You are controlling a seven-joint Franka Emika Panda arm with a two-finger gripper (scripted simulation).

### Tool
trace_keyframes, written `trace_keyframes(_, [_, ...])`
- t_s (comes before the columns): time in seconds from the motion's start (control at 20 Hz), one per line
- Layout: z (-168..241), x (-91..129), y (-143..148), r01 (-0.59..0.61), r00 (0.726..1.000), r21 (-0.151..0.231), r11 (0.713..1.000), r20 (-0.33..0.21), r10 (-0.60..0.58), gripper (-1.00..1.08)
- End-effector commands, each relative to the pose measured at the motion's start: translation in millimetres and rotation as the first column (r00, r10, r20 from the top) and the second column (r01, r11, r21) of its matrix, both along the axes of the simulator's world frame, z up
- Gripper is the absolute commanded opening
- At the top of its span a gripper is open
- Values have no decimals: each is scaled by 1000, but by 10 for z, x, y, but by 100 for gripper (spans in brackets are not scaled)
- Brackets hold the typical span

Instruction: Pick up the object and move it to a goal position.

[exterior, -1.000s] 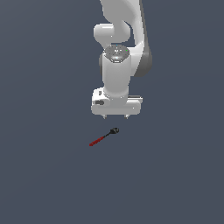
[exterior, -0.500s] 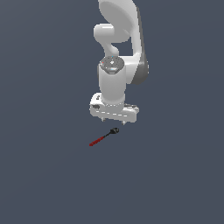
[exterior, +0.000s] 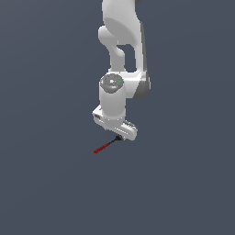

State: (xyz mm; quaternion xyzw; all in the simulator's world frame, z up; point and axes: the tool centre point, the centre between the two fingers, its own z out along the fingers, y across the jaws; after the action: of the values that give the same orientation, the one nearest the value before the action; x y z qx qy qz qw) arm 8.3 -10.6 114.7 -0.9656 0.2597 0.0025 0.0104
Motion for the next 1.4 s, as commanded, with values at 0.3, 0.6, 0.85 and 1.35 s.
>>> trace_keyframes(0.3, [-330, 34, -157, 244, 970, -11, 970, -3, -244, 100])
trace_keyframes(0.6, [-473, 42, -231, 346, 938, -18, 938, -2, -346, 100])
trace_keyframes(0.85, [-532, 44, -262, 387, 922, -21, 922, -1, -387, 100])
trace_keyframes(1.35, [-672, 38, -265, 390, 921, -21, 921, -1, -390, 100])
